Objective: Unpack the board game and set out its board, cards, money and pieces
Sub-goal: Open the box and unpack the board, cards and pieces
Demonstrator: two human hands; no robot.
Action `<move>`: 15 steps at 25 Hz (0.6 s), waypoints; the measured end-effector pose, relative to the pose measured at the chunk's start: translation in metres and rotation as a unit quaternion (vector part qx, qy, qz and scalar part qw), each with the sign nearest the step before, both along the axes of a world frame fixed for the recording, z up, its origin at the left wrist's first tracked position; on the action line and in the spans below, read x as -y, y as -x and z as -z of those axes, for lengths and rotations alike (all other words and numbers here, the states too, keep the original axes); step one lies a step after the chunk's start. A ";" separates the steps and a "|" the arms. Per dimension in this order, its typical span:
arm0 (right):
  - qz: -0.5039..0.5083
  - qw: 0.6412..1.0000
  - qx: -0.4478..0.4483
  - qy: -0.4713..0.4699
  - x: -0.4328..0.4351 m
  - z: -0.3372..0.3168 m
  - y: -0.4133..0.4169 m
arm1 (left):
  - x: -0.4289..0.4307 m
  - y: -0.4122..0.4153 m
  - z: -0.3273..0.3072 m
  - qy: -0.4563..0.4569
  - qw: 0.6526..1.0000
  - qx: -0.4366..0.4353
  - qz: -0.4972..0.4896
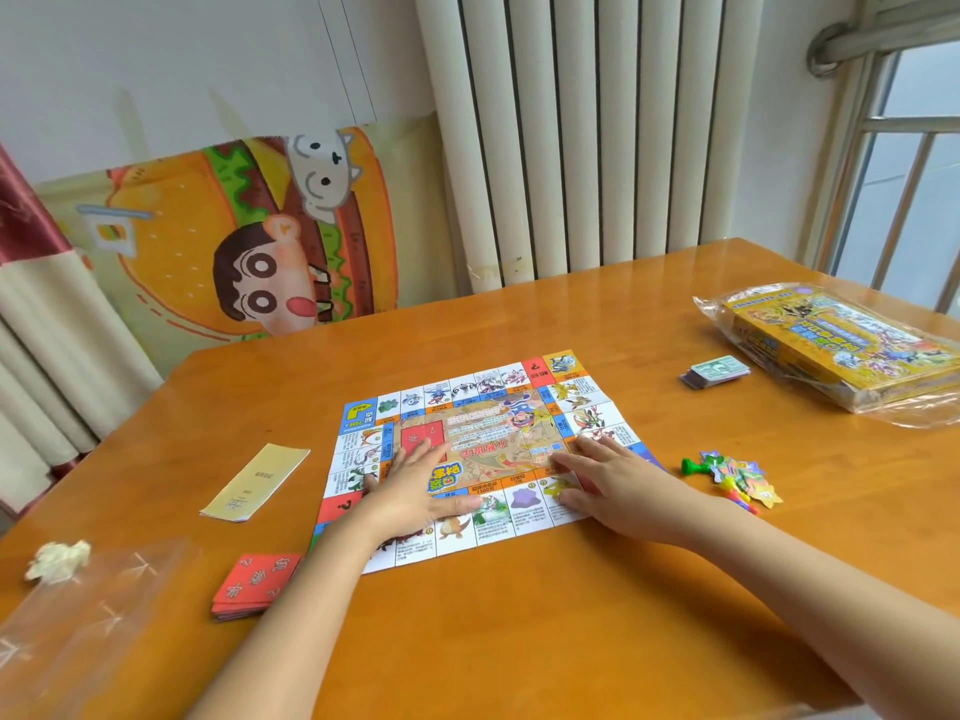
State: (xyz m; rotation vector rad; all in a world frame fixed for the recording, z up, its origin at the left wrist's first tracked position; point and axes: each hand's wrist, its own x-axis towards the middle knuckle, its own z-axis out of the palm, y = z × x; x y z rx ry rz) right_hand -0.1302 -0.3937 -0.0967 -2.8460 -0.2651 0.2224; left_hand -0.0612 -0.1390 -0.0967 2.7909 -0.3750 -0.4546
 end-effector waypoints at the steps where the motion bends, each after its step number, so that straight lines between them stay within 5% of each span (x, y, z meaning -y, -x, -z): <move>1: -0.002 1.000 -0.001 0.001 0.000 -0.001 -0.002 | 0.000 0.000 -0.003 0.015 1.000 0.012 -0.011; 7: -0.003 0.999 -0.023 -0.039 0.003 -0.007 -0.026 | -0.017 -0.019 -0.014 0.052 0.992 0.053 -0.104; 15: -0.008 0.999 -0.033 -0.031 0.007 -0.022 -0.048 | -0.025 -0.026 -0.016 0.025 0.995 0.027 -0.094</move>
